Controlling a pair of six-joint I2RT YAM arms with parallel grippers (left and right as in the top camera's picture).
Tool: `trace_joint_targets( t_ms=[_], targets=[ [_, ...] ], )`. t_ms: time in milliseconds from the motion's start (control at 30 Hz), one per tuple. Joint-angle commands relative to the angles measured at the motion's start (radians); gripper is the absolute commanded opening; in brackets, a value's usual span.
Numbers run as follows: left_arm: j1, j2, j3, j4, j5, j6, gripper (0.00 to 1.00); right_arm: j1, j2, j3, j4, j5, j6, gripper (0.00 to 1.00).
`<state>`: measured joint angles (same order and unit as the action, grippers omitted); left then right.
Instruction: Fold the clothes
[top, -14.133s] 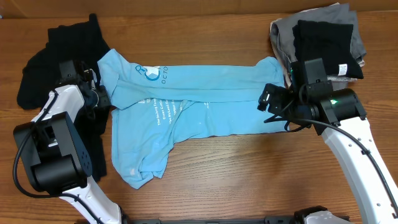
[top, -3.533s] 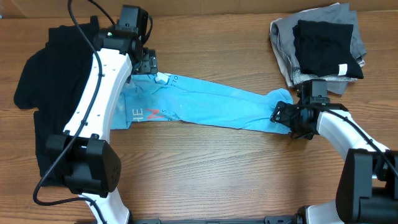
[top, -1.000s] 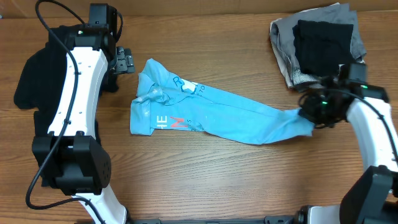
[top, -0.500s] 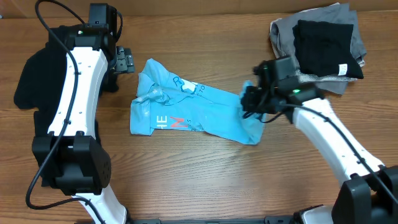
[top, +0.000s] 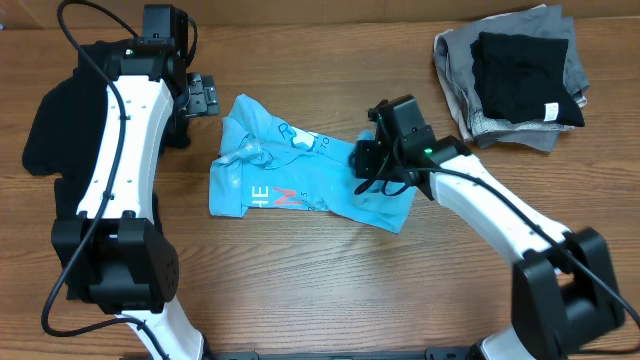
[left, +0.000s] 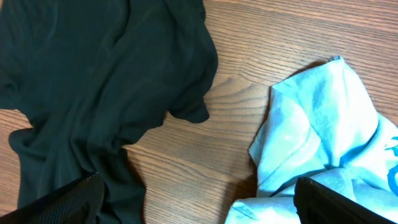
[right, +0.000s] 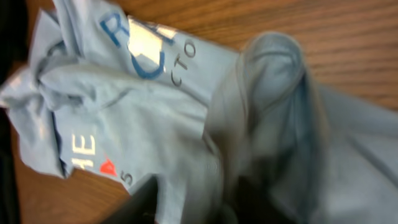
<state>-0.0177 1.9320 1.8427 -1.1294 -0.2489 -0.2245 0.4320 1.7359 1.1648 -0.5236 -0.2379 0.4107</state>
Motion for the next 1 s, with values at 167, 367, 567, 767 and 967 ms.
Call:
trace_joint_targets(
  t_ms=[167, 367, 567, 767, 967],
  targets=[
    [0.0, -0.015, 0.021, -0.013, 0.019, 0.023, 1.0, -0.003, -0.033, 0.053, -0.029, -0.133, -0.063, 0.87],
    [0.0, 0.004, -0.008, -0.02, 0.267, 0.198, 1.0, -0.076, -0.12, 0.138, -0.194, -0.039, -0.078, 1.0],
    [0.0, 0.093, -0.029, -0.027, 0.456, 0.378, 1.0, -0.219, -0.148, 0.159, -0.302, -0.009, -0.105, 1.0],
    [0.0, 0.217, -0.029, -0.041, 0.537, 0.475, 1.0, -0.299, -0.148, 0.158, -0.361, -0.009, -0.131, 1.0],
    [0.001, 0.324, -0.029, -0.021, 0.528, 0.536, 1.0, -0.303, -0.148, 0.158, -0.369, -0.01, -0.143, 1.0]
  ],
)
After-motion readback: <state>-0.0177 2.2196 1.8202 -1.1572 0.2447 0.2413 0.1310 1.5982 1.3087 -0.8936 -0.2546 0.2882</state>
